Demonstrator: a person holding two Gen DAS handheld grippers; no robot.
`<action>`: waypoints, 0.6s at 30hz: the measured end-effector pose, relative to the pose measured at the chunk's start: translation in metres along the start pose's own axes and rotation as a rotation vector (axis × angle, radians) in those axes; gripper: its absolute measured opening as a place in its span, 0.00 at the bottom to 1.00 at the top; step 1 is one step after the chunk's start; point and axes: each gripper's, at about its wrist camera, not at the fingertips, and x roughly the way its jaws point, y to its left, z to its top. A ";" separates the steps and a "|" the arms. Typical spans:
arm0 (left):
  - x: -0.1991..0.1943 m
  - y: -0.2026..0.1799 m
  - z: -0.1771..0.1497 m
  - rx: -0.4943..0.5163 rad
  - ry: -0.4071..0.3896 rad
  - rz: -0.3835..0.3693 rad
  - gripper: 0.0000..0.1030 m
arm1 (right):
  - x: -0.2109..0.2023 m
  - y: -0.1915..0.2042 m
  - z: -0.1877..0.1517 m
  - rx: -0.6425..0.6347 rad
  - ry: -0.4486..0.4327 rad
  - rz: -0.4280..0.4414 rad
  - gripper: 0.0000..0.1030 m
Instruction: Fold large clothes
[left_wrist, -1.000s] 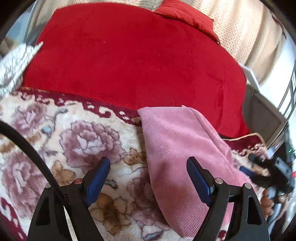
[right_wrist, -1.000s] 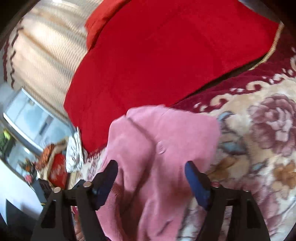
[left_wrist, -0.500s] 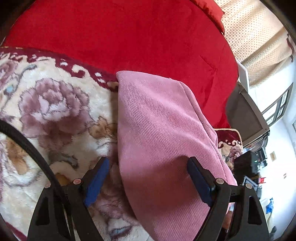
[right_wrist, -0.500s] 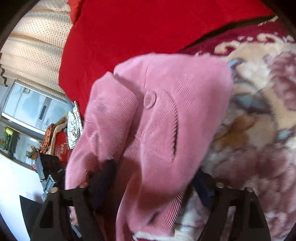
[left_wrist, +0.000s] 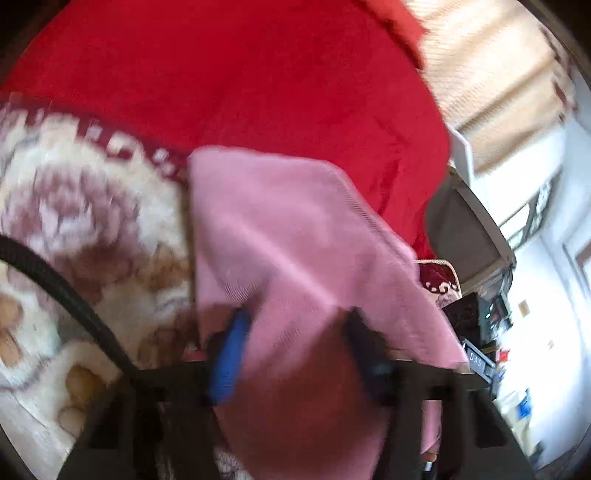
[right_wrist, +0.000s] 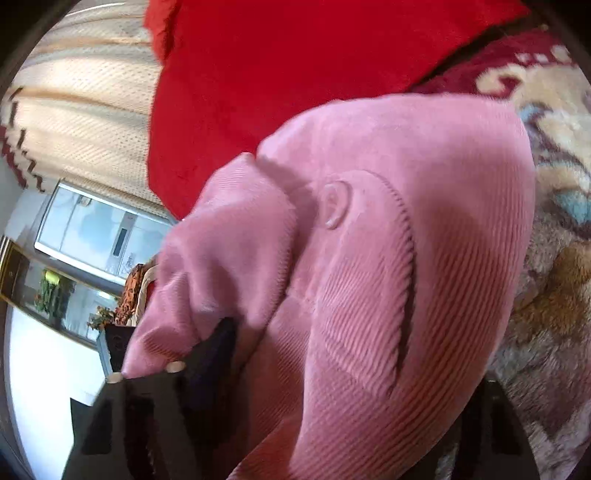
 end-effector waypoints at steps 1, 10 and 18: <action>-0.003 -0.007 -0.001 0.034 -0.016 0.018 0.39 | -0.002 0.008 -0.003 -0.035 -0.009 -0.008 0.62; -0.042 -0.031 -0.003 0.149 -0.071 -0.044 0.00 | -0.006 0.065 -0.024 -0.170 -0.026 0.086 0.59; -0.060 -0.011 -0.005 0.142 -0.074 0.087 0.00 | 0.005 0.079 -0.032 -0.169 -0.043 0.103 0.51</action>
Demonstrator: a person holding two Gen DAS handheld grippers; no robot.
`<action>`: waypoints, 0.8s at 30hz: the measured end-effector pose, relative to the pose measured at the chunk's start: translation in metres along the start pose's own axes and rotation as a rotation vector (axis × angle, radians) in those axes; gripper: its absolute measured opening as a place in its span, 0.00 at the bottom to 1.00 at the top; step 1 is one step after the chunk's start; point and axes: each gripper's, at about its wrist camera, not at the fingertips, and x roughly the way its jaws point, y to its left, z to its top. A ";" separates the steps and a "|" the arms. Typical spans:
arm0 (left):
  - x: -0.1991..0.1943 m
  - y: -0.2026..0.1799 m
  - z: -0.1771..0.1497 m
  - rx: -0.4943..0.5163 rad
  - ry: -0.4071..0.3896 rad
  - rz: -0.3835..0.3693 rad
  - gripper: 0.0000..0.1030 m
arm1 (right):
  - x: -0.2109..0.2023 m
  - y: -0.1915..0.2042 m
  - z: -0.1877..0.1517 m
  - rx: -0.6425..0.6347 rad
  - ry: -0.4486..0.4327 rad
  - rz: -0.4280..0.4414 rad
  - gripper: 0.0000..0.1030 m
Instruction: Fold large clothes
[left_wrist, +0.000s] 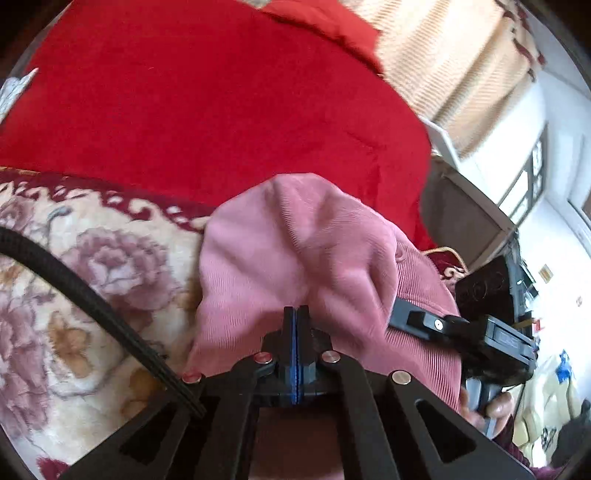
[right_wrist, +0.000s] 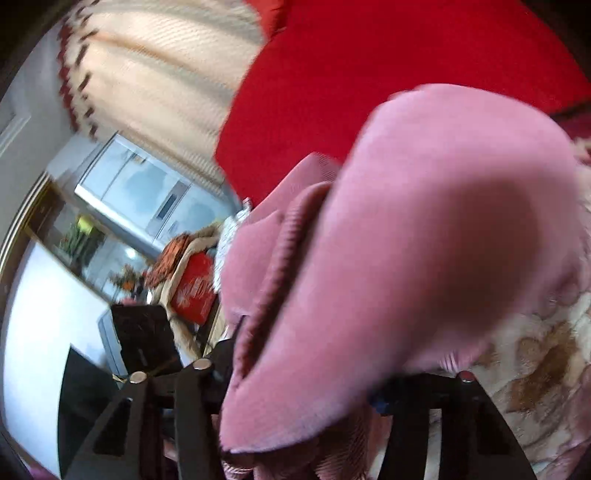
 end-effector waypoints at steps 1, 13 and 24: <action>-0.001 0.002 0.001 0.006 -0.007 0.027 0.00 | -0.004 -0.010 0.001 0.025 -0.007 -0.024 0.51; 0.007 0.079 -0.006 -0.395 0.035 -0.092 0.80 | -0.015 -0.071 0.012 0.295 0.012 -0.005 0.79; 0.050 0.001 -0.028 -0.100 0.145 -0.055 0.83 | -0.013 -0.055 0.011 0.250 0.005 0.045 0.95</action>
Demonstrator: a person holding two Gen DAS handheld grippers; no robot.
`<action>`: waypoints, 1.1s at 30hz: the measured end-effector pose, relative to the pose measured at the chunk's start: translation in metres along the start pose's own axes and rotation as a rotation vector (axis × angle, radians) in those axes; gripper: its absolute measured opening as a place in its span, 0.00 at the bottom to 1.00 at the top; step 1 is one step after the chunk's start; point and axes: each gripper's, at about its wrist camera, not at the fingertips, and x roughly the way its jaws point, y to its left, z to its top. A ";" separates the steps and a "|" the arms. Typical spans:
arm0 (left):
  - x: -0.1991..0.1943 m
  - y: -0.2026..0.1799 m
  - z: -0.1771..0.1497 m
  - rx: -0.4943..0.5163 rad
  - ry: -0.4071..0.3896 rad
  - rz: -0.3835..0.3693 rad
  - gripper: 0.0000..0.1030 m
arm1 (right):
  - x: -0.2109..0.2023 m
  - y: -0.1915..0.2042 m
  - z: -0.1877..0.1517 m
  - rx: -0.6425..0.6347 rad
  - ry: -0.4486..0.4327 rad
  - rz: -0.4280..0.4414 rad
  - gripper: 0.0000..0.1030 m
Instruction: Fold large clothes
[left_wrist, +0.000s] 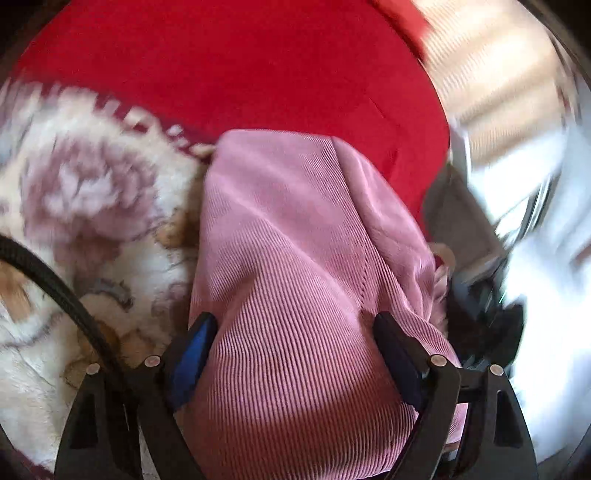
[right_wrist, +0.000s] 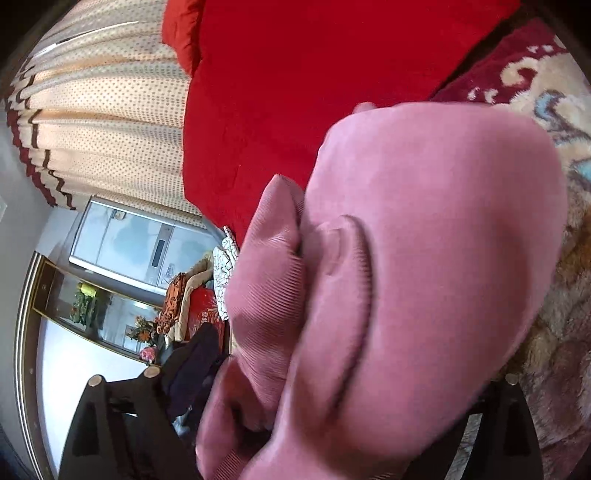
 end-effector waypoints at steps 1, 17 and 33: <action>0.002 -0.013 -0.004 0.068 -0.003 0.047 0.83 | 0.001 0.000 0.000 0.000 0.000 -0.009 0.95; -0.018 0.007 0.003 0.032 0.036 -0.008 0.85 | 0.029 -0.001 0.002 -0.150 0.046 -0.264 0.72; -0.037 -0.014 0.004 0.083 -0.047 -0.105 0.61 | 0.020 0.017 -0.003 -0.137 -0.002 -0.108 0.51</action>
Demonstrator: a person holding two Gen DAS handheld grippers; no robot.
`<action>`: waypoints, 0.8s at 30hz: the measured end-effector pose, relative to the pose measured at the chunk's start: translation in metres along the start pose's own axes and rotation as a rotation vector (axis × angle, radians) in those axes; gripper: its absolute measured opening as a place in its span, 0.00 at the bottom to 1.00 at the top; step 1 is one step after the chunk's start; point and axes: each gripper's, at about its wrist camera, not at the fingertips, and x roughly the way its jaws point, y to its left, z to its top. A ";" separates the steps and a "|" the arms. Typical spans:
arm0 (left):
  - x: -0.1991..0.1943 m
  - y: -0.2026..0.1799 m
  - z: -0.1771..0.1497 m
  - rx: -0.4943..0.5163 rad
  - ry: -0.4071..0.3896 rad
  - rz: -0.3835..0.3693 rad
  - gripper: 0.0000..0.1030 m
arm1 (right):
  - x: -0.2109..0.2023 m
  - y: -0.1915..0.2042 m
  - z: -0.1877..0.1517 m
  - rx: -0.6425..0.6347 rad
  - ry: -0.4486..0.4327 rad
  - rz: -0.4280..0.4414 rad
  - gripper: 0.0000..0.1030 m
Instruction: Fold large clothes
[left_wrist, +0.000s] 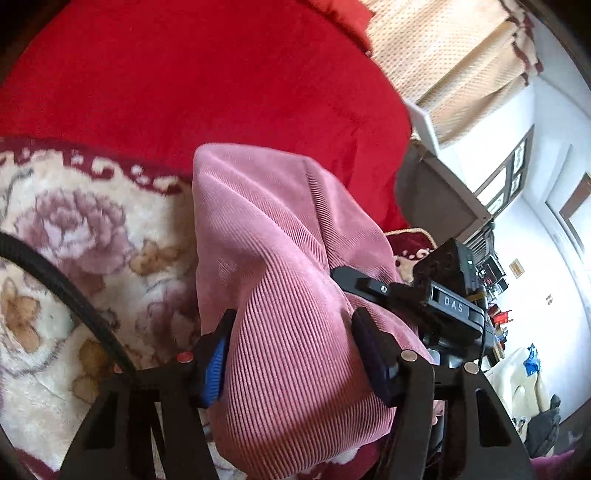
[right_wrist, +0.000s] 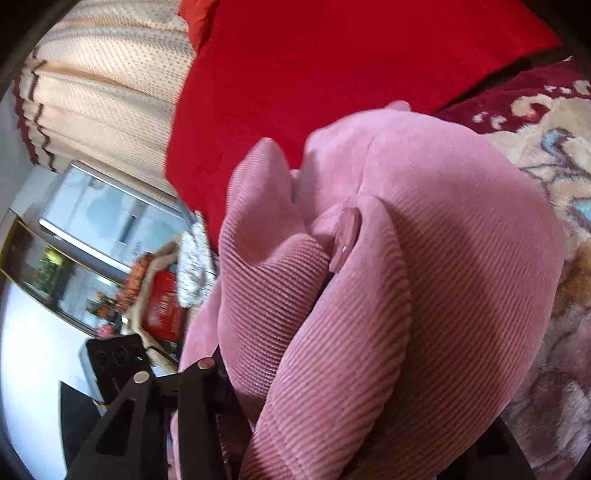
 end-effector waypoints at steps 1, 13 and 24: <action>-0.007 -0.003 0.002 0.010 -0.020 0.001 0.61 | -0.002 0.003 0.001 0.001 -0.006 0.026 0.51; 0.023 0.016 -0.013 0.021 0.066 0.393 0.83 | 0.046 -0.037 -0.004 0.196 0.099 0.142 0.51; 0.039 -0.003 -0.034 0.194 -0.004 0.517 0.89 | 0.023 -0.017 -0.020 0.050 0.060 -0.065 0.51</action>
